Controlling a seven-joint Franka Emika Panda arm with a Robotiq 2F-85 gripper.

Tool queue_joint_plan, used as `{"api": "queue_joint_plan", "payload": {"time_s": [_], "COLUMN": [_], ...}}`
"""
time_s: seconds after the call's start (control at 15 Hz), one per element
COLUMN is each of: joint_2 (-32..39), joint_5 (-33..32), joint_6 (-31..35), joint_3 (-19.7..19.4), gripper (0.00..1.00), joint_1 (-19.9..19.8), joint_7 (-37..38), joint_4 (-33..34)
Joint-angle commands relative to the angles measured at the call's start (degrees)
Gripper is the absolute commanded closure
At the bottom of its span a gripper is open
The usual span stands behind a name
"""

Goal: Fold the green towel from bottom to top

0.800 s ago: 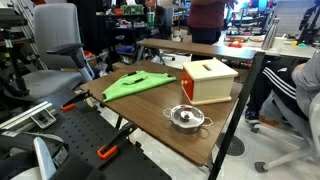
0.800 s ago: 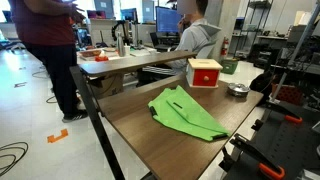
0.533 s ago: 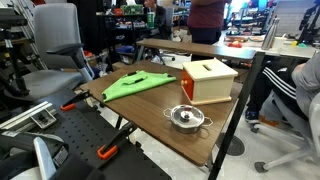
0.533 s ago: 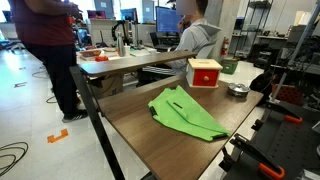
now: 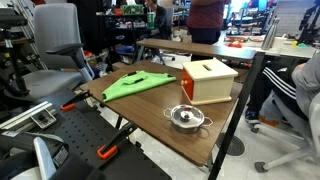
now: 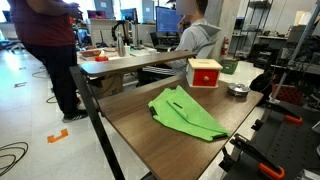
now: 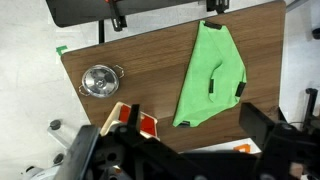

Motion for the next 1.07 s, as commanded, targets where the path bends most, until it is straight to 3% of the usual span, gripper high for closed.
{"api": "queue_joint_plan", "payload": {"time_s": [0.0,0.2,0.4,1.0], "joint_2": [0.0,0.0,2.7,19.2], "joint_5": [0.1,0.1,-5.4,-20.4], "joint_6": [-0.2,-0.2,-0.2,2.6], "joint_3": [0.2,0.2,3.3,6.7], "gripper": [0.00,0.00,0.00,0.00], "joint_1": [-0.2,-0.2,-0.5,2.8], "joint_7": [-0.1,-0.1,0.9,-7.5], "joint_4": [0.1,0.1,-0.3,2.0]}}
